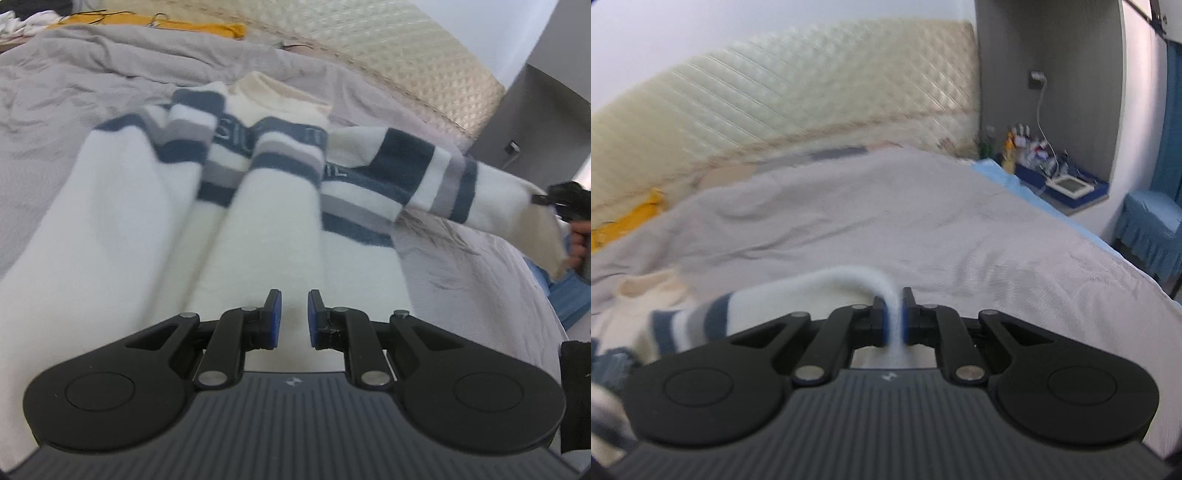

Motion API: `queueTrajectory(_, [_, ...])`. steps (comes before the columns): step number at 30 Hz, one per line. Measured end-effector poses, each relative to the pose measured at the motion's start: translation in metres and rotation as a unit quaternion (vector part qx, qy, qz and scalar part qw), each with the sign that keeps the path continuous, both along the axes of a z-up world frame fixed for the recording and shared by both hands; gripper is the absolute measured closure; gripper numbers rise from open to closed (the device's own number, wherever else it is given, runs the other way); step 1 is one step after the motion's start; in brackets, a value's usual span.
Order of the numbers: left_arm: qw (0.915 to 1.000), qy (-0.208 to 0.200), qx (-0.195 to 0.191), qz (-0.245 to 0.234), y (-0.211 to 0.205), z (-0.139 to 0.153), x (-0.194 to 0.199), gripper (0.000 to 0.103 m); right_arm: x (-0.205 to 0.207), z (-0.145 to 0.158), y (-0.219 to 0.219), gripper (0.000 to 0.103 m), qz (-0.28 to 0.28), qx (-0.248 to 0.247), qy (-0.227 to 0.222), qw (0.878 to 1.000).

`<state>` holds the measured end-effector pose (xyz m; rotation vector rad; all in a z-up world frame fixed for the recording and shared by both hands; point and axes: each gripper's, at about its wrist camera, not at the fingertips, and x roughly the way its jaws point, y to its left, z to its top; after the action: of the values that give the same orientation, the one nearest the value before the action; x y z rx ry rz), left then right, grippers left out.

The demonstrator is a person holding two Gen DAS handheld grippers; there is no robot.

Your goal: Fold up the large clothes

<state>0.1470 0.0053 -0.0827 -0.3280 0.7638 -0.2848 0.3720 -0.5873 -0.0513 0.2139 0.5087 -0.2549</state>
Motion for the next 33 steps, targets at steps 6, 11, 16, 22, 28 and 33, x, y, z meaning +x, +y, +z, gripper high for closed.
queueTrajectory(6, [0.9996, -0.003, 0.001, -0.028, -0.016, -0.004, 0.017, 0.085, 0.07, -0.057, -0.061, 0.093, -0.047, 0.036, 0.046, 0.997])
queueTrajectory(11, [0.9988, 0.001, -0.021, -0.045, -0.023, -0.01, 0.036, 0.085, 0.097, -0.104, -0.109, 0.093, -0.089, 0.073, 0.073, 0.991])
queueTrajectory(16, [0.9982, 0.003, -0.027, -0.053, -0.025, -0.016, 0.048, 0.085, 0.109, -0.136, -0.123, 0.093, -0.092, 0.098, 0.082, 0.987])
queueTrajectory(22, [0.9984, -0.001, -0.027, -0.049, -0.023, -0.014, 0.047, 0.085, 0.102, -0.132, -0.115, 0.084, -0.06, 0.099, 0.087, 0.989])
queueTrajectory(28, [0.9971, -0.028, -0.049, -0.051, -0.02, 0.004, 0.033, 0.085, 0.058, -0.106, -0.11, 0.05, -0.044, 0.122, 0.075, 0.989])
queueTrajectory(33, [0.9967, -0.033, -0.051, -0.054, -0.018, 0.007, 0.019, 0.085, 0.02, -0.098, -0.086, 0.046, -0.004, 0.111, 0.071, 0.991])
